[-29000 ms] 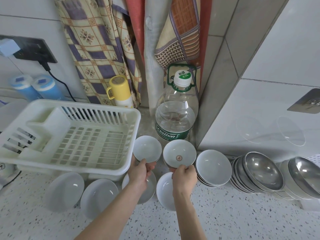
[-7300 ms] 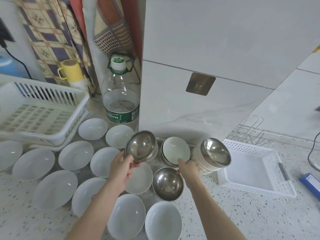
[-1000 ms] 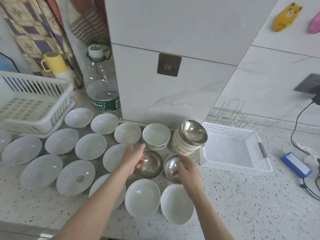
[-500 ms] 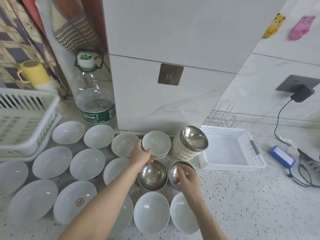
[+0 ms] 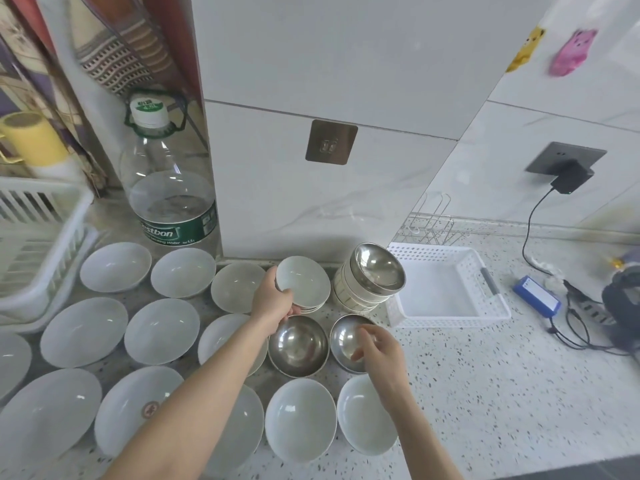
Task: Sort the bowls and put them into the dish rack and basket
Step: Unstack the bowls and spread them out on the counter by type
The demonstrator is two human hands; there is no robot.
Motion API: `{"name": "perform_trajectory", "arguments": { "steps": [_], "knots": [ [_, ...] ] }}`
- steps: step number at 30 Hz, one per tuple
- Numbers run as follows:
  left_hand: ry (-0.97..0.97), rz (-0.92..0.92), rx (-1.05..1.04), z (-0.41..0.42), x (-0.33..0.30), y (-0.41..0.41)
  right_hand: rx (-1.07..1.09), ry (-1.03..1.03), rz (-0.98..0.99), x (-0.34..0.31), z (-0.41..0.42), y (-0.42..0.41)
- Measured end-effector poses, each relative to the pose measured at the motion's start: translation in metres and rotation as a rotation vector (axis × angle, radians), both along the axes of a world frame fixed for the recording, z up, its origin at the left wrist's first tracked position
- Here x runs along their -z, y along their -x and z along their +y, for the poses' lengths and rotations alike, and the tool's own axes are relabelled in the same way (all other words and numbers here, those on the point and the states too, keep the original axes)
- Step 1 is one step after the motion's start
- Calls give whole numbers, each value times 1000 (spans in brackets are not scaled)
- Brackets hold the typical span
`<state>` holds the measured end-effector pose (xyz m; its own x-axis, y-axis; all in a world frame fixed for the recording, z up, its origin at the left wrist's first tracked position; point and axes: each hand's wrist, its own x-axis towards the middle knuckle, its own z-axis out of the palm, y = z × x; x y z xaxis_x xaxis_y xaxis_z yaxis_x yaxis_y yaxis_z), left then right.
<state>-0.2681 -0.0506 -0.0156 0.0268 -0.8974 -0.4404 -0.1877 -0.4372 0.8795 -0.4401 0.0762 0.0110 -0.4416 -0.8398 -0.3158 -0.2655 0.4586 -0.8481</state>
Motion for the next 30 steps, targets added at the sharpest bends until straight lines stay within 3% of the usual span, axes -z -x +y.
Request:
{"name": "perform_trajectory", "arguments": {
  "steps": [6, 15, 30],
  "knots": [
    [-50, 120, -51, 6, -14, -21, -56, -46, 17, -4, -17, -4],
    [-150, 488, -238, 39, -17, -80, -144, -236, 57, 2, -88, -33],
    [-158, 494, -339, 59, -13, -119, -116, -301, 220, 24, -121, -58]
  ]
}}
